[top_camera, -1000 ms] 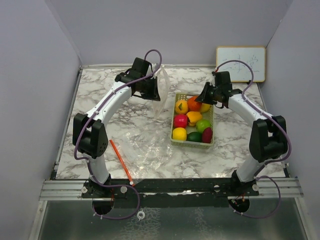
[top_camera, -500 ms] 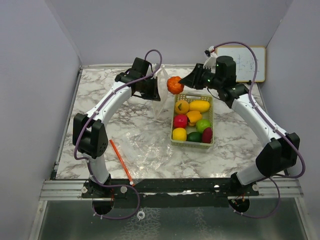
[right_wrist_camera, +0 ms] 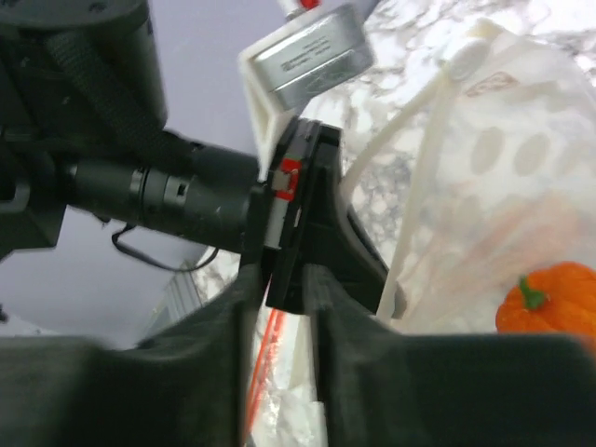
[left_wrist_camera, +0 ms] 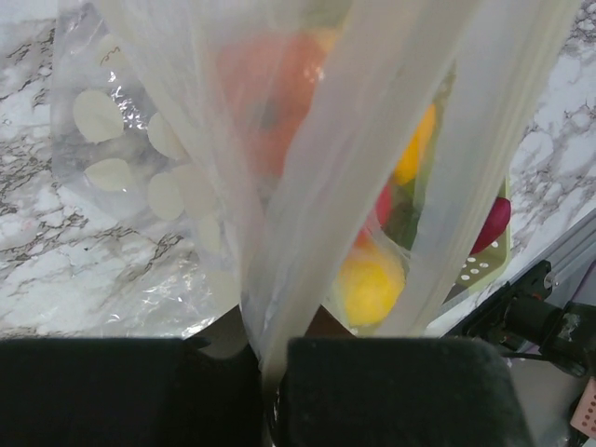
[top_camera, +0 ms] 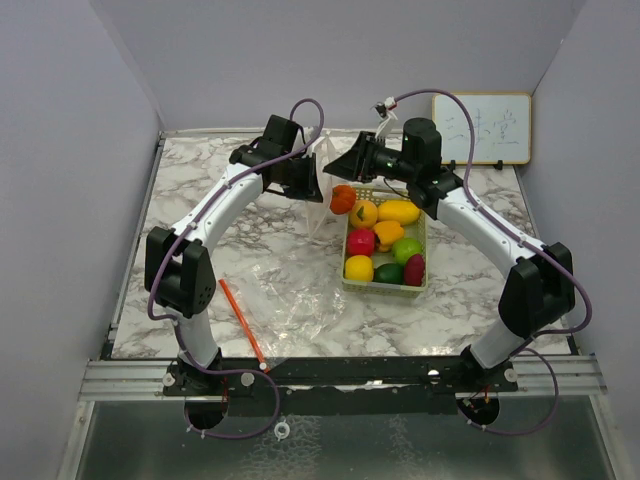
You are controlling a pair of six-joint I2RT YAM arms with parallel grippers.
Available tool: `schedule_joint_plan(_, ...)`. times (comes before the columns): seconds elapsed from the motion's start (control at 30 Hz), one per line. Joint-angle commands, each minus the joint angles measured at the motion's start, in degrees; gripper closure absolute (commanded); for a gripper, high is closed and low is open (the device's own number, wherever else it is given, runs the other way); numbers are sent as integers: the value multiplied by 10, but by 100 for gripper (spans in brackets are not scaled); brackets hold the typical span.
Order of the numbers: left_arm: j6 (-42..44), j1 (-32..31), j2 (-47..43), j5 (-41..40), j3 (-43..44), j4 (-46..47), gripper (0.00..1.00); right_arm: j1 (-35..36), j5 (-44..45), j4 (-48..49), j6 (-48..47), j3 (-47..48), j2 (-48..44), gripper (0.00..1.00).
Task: Place the food in the zip-top bag and seal the zipper
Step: Open the zipper of the food storage bag.
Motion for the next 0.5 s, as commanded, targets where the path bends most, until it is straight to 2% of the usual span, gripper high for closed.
schedule_joint_plan(0.0,-1,-1,-28,12,-20,18,100,-3,101,-90,-63,22,-20,60)
schedule_joint_plan(0.1,0,-1,-28,11,-23,19,100,-1,129,-150,-89,36,-14,50)
schedule_joint_plan(0.17,-1,-1,-29,14,-20,22,100,10,156,-172,-97,44,-4,47)
schedule_joint_plan(0.47,-8,-1,-26,11,12,12,100,72,305,-290,-117,163,105,46)
